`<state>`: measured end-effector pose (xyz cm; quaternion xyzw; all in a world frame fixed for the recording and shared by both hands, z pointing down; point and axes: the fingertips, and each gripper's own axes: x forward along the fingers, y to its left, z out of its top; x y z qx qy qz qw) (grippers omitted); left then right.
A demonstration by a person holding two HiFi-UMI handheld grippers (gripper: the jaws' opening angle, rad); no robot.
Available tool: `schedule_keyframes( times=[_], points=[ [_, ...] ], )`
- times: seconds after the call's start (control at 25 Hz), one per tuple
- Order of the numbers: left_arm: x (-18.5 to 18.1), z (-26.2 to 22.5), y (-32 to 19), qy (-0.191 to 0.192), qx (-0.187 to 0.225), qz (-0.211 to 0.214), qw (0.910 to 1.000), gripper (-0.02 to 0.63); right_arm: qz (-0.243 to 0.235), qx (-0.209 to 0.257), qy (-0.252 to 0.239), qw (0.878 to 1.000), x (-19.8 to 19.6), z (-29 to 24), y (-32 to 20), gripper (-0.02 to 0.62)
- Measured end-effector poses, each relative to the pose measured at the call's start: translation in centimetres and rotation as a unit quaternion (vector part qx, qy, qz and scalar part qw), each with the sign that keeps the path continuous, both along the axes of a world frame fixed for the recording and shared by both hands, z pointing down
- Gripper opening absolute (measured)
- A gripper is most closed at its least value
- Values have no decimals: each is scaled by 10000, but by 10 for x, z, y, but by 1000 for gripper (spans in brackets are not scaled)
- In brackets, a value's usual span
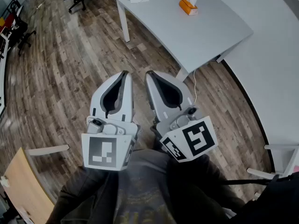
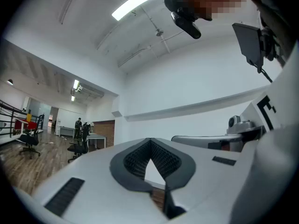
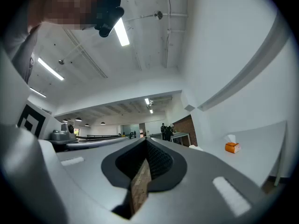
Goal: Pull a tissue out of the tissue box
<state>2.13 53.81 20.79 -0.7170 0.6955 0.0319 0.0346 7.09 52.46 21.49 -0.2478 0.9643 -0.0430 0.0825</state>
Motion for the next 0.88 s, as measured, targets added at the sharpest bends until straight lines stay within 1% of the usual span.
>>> schedule_keyframes(
  times=[0.32,0.52,0.6,0.72,0.88],
  points=[
    [26,7,-22,-49,-50,-31,10000,0,-35,-39,-54,10000,26,7,-21,0],
    [48,23,-41,-7,-271,-81,9996,0,-147,-152,-58,9998,47,18,-42,0],
    [54,28,-44,29,-322,-110,9994,0,-240,-222,-131,9994,52,19,-48,0],
    [52,34,-48,95,-402,-339,9986,0,-397,-395,-129,9983,53,25,-57,3],
    [35,39,-56,103,-486,-558,9972,0,-407,-414,1,9983,42,31,-70,3]
  ],
)
